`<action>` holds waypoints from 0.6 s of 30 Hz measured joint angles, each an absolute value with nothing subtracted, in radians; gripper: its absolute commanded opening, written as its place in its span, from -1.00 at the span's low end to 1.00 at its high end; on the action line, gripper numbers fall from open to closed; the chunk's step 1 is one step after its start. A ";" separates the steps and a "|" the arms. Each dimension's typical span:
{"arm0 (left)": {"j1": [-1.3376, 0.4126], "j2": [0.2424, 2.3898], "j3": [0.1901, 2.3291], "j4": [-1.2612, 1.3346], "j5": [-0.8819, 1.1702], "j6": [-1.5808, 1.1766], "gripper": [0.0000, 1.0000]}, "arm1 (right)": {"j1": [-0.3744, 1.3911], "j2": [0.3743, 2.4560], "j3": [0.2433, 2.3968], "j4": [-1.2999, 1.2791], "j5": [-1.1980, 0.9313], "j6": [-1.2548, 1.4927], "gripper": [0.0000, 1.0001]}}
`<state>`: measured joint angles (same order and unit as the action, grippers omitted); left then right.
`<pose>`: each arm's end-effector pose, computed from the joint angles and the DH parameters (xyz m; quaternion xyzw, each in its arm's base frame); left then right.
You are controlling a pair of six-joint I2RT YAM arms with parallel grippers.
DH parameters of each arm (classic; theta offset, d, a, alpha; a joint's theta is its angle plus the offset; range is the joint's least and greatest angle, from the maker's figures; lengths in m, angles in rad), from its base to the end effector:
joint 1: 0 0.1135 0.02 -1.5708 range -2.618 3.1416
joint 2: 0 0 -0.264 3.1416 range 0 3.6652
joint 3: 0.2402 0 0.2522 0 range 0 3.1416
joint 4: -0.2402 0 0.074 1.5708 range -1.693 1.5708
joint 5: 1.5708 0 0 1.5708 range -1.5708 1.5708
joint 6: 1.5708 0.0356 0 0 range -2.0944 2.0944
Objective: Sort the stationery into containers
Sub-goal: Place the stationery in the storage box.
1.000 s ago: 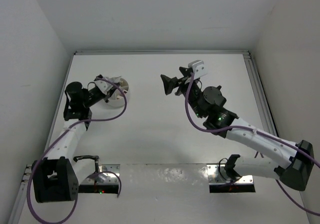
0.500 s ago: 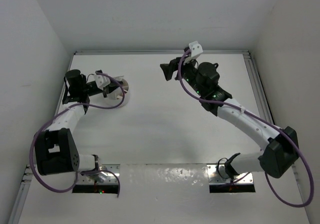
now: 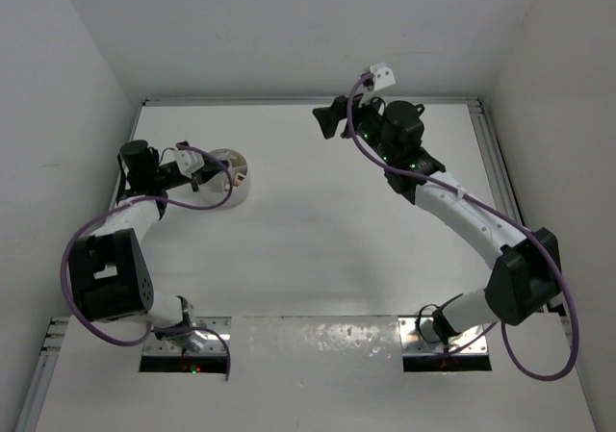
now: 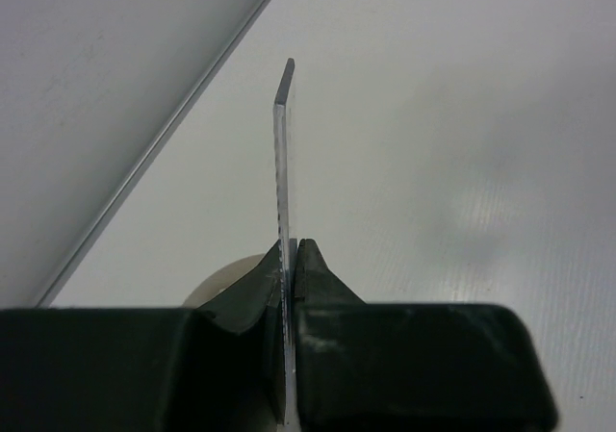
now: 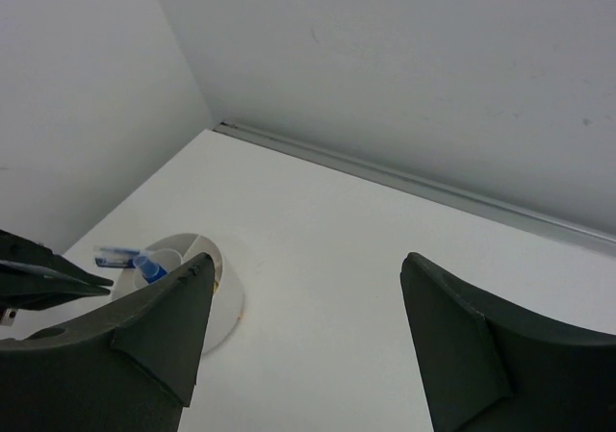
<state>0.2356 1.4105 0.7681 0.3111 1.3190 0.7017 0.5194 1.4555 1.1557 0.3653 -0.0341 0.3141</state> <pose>0.2884 0.0338 0.2484 0.4948 0.5437 -0.2377 0.6348 0.3039 0.1751 0.3679 -0.0824 0.6786 0.3061 0.6626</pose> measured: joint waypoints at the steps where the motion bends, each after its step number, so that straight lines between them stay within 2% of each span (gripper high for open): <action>1: 0.236 1.419 0.756 0.324 1.314 0.718 -1.00 | 0.516 1.460 1.156 0.365 -0.037 0.316 0.53; 9: 0.235 1.484 0.706 0.493 1.330 0.703 -1.00 | 0.499 1.530 1.224 0.338 -0.072 0.325 0.53; 18: 0.237 1.506 0.731 0.493 1.372 0.679 -1.00 | 0.494 1.555 1.252 0.331 -0.100 0.337 0.53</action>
<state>0.2367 1.5063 0.7311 0.4934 1.3716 0.6792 0.4938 1.5555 1.2518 0.3305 -0.0998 0.3370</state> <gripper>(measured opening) 0.008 0.766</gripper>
